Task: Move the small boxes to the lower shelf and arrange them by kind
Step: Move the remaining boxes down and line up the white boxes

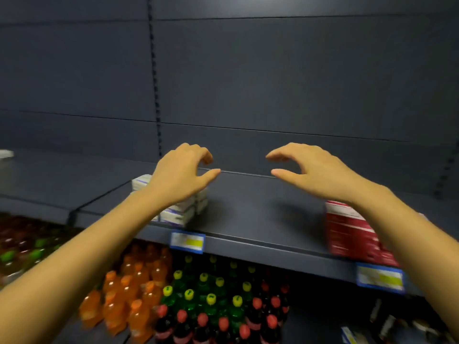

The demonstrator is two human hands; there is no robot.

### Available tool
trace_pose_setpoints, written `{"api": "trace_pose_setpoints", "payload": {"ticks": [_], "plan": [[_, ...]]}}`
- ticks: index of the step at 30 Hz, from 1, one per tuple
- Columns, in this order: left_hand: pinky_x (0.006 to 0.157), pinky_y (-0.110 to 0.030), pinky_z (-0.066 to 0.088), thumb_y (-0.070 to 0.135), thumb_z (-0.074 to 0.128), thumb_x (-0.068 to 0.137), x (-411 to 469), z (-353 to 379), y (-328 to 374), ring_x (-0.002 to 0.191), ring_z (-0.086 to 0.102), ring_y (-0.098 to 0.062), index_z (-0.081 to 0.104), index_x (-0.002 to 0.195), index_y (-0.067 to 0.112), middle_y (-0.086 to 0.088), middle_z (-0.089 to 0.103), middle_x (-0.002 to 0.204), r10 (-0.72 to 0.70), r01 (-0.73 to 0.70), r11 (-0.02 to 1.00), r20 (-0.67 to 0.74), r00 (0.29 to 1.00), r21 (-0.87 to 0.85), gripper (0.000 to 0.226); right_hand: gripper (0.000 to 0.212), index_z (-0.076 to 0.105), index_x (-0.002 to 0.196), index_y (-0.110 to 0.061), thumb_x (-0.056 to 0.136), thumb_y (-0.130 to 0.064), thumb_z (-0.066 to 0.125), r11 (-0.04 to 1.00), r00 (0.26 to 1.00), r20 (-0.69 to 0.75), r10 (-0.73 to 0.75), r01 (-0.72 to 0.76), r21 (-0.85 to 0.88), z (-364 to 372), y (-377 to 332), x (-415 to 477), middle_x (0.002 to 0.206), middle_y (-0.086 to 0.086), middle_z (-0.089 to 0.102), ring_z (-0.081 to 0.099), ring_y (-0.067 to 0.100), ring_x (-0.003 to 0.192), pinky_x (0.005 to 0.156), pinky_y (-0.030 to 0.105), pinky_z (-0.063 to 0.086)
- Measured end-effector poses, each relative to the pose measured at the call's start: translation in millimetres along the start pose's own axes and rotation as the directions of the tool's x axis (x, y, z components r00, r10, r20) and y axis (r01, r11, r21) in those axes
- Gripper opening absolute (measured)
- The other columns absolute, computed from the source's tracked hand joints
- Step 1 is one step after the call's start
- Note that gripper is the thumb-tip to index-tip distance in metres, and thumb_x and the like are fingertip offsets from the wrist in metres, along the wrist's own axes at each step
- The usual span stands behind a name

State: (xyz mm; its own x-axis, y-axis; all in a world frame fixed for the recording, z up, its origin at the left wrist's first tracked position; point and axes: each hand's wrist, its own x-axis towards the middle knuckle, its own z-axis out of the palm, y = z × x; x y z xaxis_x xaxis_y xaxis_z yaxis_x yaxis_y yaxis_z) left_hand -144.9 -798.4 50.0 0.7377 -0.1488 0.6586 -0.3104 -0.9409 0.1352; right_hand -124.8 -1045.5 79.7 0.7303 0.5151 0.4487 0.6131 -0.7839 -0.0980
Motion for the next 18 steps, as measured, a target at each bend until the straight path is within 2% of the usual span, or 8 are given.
{"api": "trace_pose_setpoints", "payload": {"ticks": [8, 13, 18], "plan": [[0.084, -0.035, 0.043, 0.043, 0.053, 0.087, -62.0, -67.0, -132.0, 0.107, 0.052, -0.02, 0.059, 0.109, 0.015, -0.003, 0.062, 0.114, -0.238, 0.237, 0.961, -0.009, 0.971, 0.141, 0.036, 0.032, 0.052, 0.122, -0.034, 0.09, -0.038, 0.051, 0.98, 0.983, 0.011, -0.182, 0.18, 0.082, 61.1, -112.5, 81.5, 0.124, -0.016, 0.056, 0.05, 0.009, 0.115, 0.091, 0.037, 0.045], [0.084, -0.034, 0.044, 0.044, 0.053, 0.087, -97.4, -109.3, -218.4, 0.107, 0.053, -0.018, 0.059, 0.11, 0.016, -0.001, 0.062, 0.114, -0.317, 0.31, 0.926, 0.001, 0.948, 0.218, 0.036, 0.034, 0.05, 0.124, -0.035, 0.09, -0.041, 0.051, 0.966, 0.972, 0.027, -0.232, 0.227, 0.125, 104.9, -195.0, 129.2, 0.126, -0.017, 0.054, 0.05, 0.008, 0.117, 0.094, 0.039, 0.046], [0.087, -0.037, 0.046, 0.043, 0.053, 0.087, -133.3, -150.0, -304.0, 0.106, 0.053, -0.019, 0.059, 0.108, 0.016, -0.001, 0.062, 0.113, -0.355, 0.343, 0.898, -0.007, 0.935, 0.277, 0.035, 0.034, 0.049, 0.124, -0.035, 0.09, -0.043, 0.051, 0.954, 0.963, 0.042, -0.265, 0.255, 0.155, 155.7, -278.1, 179.4, 0.124, -0.016, 0.055, 0.051, 0.007, 0.113, 0.085, 0.031, 0.045]]}}
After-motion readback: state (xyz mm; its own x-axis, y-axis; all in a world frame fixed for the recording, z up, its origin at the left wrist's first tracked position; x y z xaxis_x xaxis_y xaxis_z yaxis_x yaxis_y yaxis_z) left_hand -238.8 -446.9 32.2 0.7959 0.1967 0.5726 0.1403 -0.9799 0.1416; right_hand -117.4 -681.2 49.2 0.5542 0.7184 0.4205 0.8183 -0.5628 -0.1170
